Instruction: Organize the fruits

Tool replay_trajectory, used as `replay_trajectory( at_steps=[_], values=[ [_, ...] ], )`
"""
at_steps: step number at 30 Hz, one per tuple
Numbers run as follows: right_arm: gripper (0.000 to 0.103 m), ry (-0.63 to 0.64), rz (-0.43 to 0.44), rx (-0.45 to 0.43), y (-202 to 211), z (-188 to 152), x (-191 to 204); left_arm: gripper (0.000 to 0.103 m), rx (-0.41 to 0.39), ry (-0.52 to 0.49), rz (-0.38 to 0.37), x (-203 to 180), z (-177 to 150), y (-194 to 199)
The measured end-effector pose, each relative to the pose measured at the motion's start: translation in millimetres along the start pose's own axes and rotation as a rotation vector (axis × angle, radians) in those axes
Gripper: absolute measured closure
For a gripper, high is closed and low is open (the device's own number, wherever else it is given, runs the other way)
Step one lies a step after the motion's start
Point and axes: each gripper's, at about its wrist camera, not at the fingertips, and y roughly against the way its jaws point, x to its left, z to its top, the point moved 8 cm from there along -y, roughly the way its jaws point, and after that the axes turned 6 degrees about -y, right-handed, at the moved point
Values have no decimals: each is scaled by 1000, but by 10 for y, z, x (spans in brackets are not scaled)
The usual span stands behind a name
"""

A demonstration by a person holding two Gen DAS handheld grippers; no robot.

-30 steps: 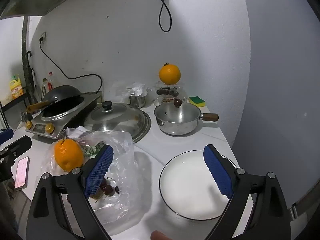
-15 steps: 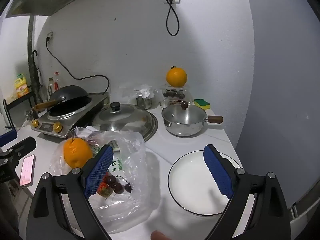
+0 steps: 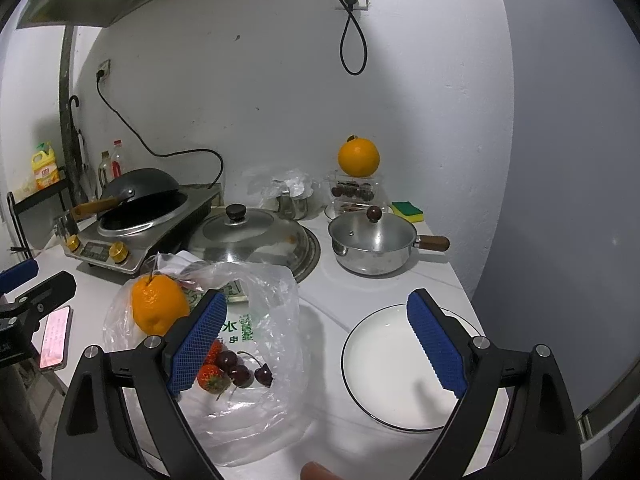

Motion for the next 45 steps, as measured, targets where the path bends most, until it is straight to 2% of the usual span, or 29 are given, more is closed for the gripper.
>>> replay_trajectory(
  at_steps=[45],
  values=[
    [9, 22, 14, 20, -70, -63, 135, 1, 8, 3, -14, 83, -76, -92]
  ],
)
